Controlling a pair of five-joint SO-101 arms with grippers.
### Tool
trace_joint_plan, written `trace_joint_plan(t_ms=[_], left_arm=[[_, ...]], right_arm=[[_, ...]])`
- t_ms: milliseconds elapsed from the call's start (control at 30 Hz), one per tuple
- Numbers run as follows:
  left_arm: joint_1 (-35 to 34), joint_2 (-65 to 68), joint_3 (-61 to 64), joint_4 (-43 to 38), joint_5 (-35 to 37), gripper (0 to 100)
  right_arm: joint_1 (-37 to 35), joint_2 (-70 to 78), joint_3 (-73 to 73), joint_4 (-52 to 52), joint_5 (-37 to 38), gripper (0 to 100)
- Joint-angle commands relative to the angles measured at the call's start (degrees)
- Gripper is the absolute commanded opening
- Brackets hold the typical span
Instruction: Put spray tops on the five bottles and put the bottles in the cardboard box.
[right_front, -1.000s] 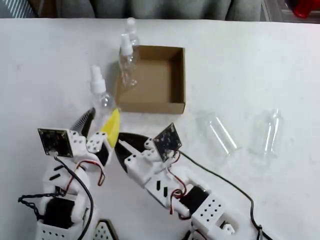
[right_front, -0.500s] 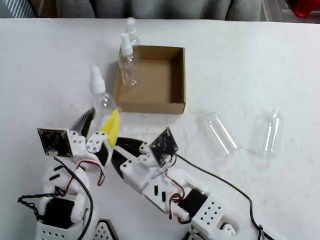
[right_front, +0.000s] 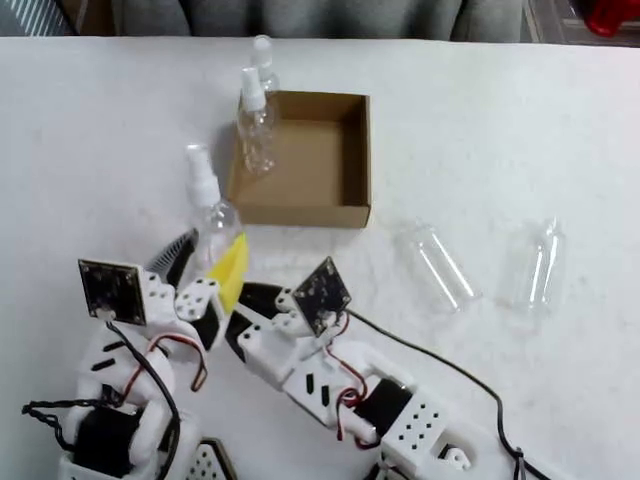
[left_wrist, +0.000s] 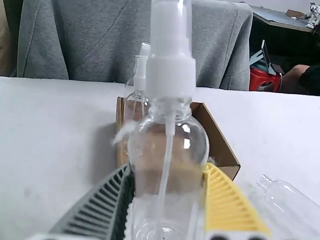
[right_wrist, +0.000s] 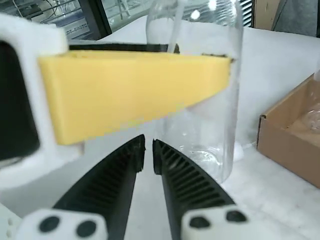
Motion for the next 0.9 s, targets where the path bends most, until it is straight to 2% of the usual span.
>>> trace_joint_plan(t_ms=[0, 400, 567, 767, 867], left_arm=[[1.98, -0.92, -3.87, 1.76, -2.55, 2], [1.98, -0.92, -3.96, 2.29, -2.64, 2], [1.89, -0.92, -2.90, 0.00, -2.64, 2], [-3.38, -0.66, 2.81, -10.55, -2.29, 2], [-3.82, -0.75, 3.96, -11.96, -2.64, 2]], right_arm=[[3.56, -1.54, -2.37, -0.84, -0.35, 1.5], [9.36, -1.63, -2.81, -1.27, 0.09, 1.5], [9.27, -2.15, -2.46, -0.31, 0.09, 1.5], [9.36, -2.15, -4.75, 7.87, 0.18, 1.5], [9.27, -2.24, -7.74, 16.40, 0.18, 1.5]])
